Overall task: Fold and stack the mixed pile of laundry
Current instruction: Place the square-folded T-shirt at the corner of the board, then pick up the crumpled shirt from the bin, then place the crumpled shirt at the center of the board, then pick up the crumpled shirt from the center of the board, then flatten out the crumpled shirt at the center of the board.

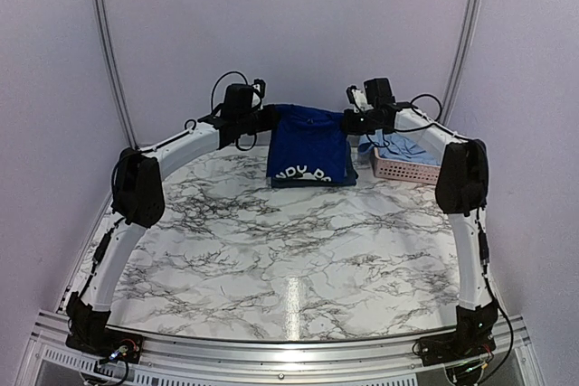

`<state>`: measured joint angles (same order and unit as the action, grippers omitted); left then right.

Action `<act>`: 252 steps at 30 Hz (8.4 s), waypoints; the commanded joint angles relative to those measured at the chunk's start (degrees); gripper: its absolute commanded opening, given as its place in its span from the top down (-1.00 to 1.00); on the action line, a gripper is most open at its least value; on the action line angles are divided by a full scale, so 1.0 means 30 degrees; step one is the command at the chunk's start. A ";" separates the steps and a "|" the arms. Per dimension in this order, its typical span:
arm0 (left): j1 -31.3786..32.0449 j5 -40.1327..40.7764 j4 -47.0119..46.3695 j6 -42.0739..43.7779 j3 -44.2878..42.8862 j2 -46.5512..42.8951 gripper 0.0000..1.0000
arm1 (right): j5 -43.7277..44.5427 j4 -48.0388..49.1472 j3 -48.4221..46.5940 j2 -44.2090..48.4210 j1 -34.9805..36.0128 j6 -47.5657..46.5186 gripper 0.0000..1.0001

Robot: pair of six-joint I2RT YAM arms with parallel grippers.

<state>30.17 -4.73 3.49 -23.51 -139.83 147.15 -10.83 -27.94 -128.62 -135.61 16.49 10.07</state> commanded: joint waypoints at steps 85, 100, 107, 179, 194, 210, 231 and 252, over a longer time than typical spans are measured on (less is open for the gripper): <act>-0.1970 0.6010 0.4961 0.1573 2.2779 -2.1129 -0.98 | 0.5436 -0.5637 -0.4387 -0.6290 -0.7101 -0.1677 -0.91; -0.1968 0.5273 0.4961 0.1534 2.3890 -2.1893 -0.98 | 0.6819 -0.9808 -0.2758 -0.4344 -0.7527 -0.2673 -0.97; -0.1971 0.5146 0.4961 0.1371 2.3675 -2.1921 -0.98 | 0.8246 -1.0017 -0.2589 -0.6197 -0.7526 -0.2973 -0.66; 0.6668 0.3073 0.6944 0.2218 2.5043 -1.8703 -0.98 | -0.3019 -0.2812 2.2302 1.6694 0.0055 -0.1025 -0.65; 0.6642 -0.0191 0.6948 0.5489 2.1022 -1.2643 0.48 | -0.5665 0.3806 2.3580 1.1492 0.1066 0.6623 -0.44; 0.6372 -0.0897 0.8960 0.3762 2.0983 -2.3000 1.00 | -0.3279 -0.1813 2.2126 1.8067 0.1692 0.4477 1.00; 0.1316 -0.2846 0.8640 -0.2454 2.3150 -1.9352 1.00 | -0.2873 -0.8018 1.6975 1.8296 0.1518 -0.0200 -0.36; -0.1061 -0.4121 0.7013 -0.4467 2.5098 -1.7285 -0.08 | 0.6942 -0.2058 1.9998 1.4594 1.6498 0.1136 -0.21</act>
<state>27.33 -16.71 25.36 -36.21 -66.67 100.07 -1.85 -37.17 -65.65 -88.14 61.04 16.64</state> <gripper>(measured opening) 0.449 0.592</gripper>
